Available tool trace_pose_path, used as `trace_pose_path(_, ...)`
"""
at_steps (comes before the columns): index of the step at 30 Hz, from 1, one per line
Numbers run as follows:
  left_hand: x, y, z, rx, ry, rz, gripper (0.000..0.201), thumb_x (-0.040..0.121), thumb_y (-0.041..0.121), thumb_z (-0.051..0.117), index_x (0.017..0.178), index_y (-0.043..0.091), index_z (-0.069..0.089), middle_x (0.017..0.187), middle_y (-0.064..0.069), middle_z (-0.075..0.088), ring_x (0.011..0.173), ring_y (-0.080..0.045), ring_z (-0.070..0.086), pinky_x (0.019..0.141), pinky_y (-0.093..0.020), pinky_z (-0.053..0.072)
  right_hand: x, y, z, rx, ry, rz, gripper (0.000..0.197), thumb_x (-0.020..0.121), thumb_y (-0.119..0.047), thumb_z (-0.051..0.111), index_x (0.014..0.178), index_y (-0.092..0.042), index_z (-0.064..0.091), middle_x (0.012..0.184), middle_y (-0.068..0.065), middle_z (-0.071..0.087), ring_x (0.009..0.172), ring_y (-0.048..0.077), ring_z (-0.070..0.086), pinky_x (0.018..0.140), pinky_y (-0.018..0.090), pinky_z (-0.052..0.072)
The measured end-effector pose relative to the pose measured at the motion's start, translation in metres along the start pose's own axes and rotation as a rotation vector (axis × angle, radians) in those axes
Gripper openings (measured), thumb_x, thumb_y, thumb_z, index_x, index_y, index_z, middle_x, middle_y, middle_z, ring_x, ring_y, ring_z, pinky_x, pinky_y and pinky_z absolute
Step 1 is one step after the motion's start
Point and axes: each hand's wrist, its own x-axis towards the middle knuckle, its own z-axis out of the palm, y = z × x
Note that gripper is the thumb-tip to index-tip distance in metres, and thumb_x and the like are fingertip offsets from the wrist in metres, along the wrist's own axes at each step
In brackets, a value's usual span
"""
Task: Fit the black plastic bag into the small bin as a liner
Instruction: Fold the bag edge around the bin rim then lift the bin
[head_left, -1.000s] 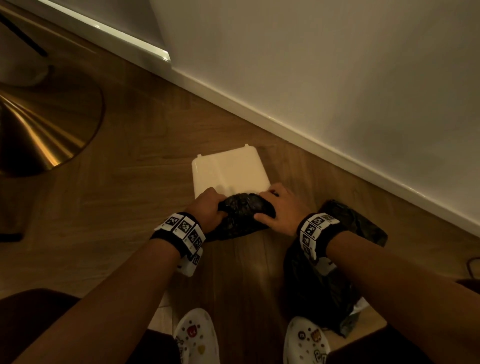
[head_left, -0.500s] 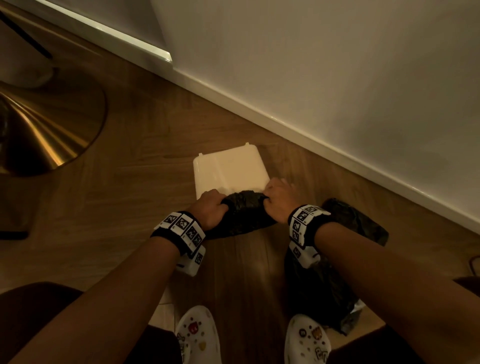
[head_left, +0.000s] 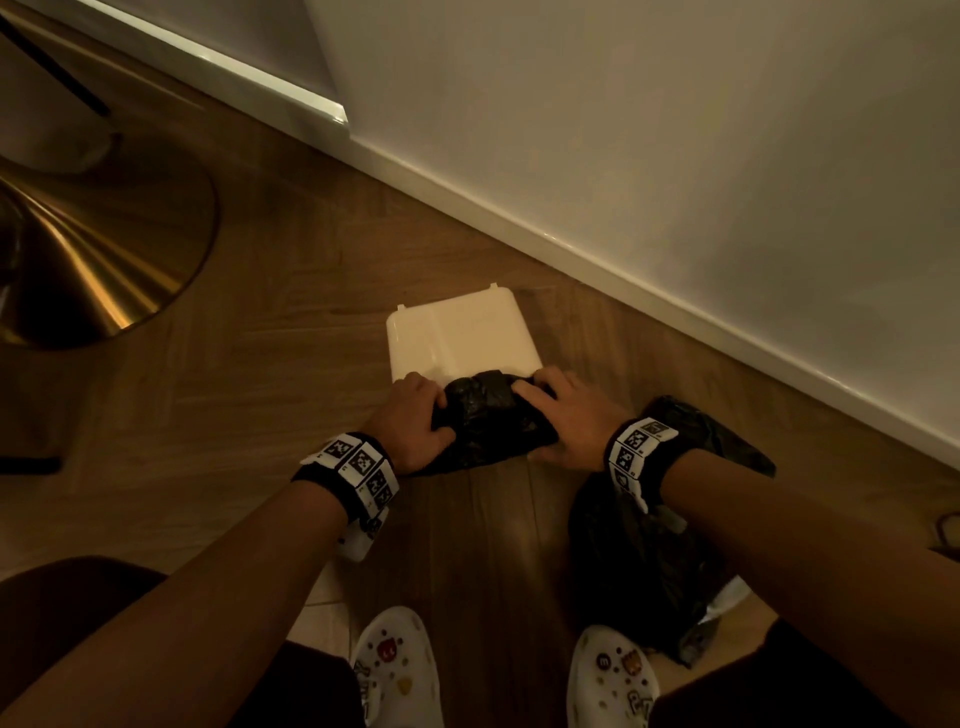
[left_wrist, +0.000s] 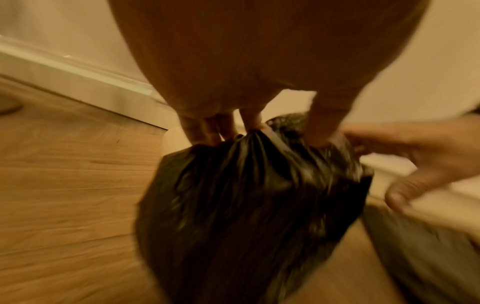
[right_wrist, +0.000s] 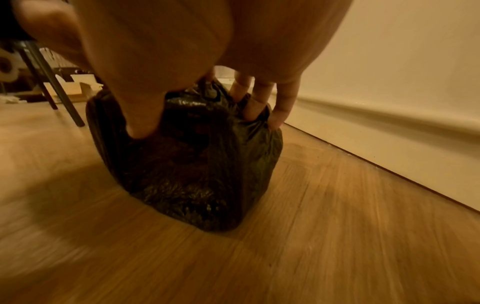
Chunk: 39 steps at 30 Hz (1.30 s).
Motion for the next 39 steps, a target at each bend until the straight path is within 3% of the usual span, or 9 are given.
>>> trace_pose_path(3,-0.014,-0.007,0.004,0.185,-0.013,0.015,0.075,0.063,0.054,0.071,0.127,0.025,0.044,0.13,-0.009,0.034,0.121,-0.028,0.033,0.1,-0.042,0.039,0.001,0.001,0.008,0.035,-0.012,0.055,0.092,0.082,-0.041,0.073,0.152,-0.03,0.015,0.15,0.011,0.015,0.129,0.033,0.039,0.102,0.043,0.048)
trace_pose_path(6,-0.019,-0.011,0.011,0.247,-0.026,-0.043,0.088,0.064,0.048,0.078,0.139,0.03,0.035,0.127,-0.01,0.034,0.115,-0.029,0.04,0.091,-0.041,0.048,0.003,-0.001,0.011,0.044,0.023,0.119,0.082,0.088,-0.03,0.069,0.153,-0.029,0.019,0.156,0.015,0.011,0.131,0.037,0.04,0.104,0.044,0.046)
trace_pose_path(10,-0.021,-0.009,0.02,0.163,-0.007,-0.089,0.084,0.078,0.019,0.074,0.146,0.029,0.026,0.123,-0.012,0.037,0.109,-0.029,0.049,0.088,-0.035,0.052,0.007,-0.006,0.009,-0.133,0.108,0.168,0.07,0.09,-0.026,0.061,0.152,-0.027,0.028,0.14,0.015,0.044,0.12,0.036,0.045,0.098,0.045,0.037)
trace_pose_path(15,-0.02,-0.004,0.012,0.045,0.004,-0.11,0.075,0.086,0.008,0.06,0.149,0.03,0.025,0.13,-0.014,0.037,0.114,-0.031,0.045,0.094,-0.037,0.045,0.007,-0.01,0.008,0.162,0.058,0.233,0.073,0.092,-0.017,0.059,0.154,-0.029,0.023,0.149,0.014,0.03,0.122,0.034,0.049,0.093,0.039,0.051)
trace_pose_path(23,-0.004,-0.001,-0.046,-0.291,0.237,-0.053,0.064,0.082,-0.006,0.054,0.139,0.022,0.044,0.13,-0.013,0.051,0.117,-0.03,0.051,0.102,-0.047,0.045,0.023,-0.007,-0.04,0.277,0.355,0.201,0.064,0.087,-0.006,0.06,0.147,-0.026,0.045,0.143,0.015,0.05,0.118,0.036,0.058,0.096,0.043,0.052)
trace_pose_path(28,0.007,0.01,-0.088,-0.411,0.307,-0.099,0.052,0.084,-0.009,0.053,0.129,0.016,0.049,0.126,-0.002,0.058,0.108,-0.014,0.054,0.088,-0.031,0.045,0.027,-0.01,-0.085,0.378,0.486,0.191,0.055,0.088,-0.008,0.05,0.136,-0.033,0.057,0.129,0.002,0.067,0.115,0.027,0.063,0.097,0.039,0.051)
trace_pose_path(32,0.017,0.017,-0.099,-0.495,0.353,-0.069,0.046,0.089,-0.003,0.056,0.129,0.019,0.049,0.116,0.004,0.058,0.105,-0.012,0.056,0.083,-0.026,0.047,0.022,-0.004,-0.11,0.351,0.387,0.294,0.045,0.091,-0.009,0.049,0.126,-0.033,0.065,0.115,0.002,0.073,0.103,0.025,0.066,0.088,0.032,0.053)
trace_pose_path(36,0.027,0.018,-0.098,-0.756,0.264,-0.085,0.056,0.086,-0.009,0.059,0.131,0.022,0.046,0.128,0.0,0.055,0.122,-0.021,0.054,0.1,-0.044,0.049,0.013,0.008,-0.113,0.369,0.215,0.411,0.038,0.09,-0.006,0.051,0.118,-0.024,0.069,0.111,0.008,0.071,0.102,0.028,0.065,0.086,0.03,0.05)
trace_pose_path(39,0.026,0.02,-0.091,-0.795,0.2,-0.116,0.065,0.083,-0.012,0.062,0.138,0.014,0.04,0.14,-0.006,0.046,0.131,-0.023,0.046,0.108,-0.045,0.042,0.007,0.014,-0.105,0.371,0.178,0.469,0.04,0.089,-0.005,0.052,0.12,-0.024,0.069,0.113,0.008,0.07,0.104,0.028,0.065,0.089,0.032,0.051)
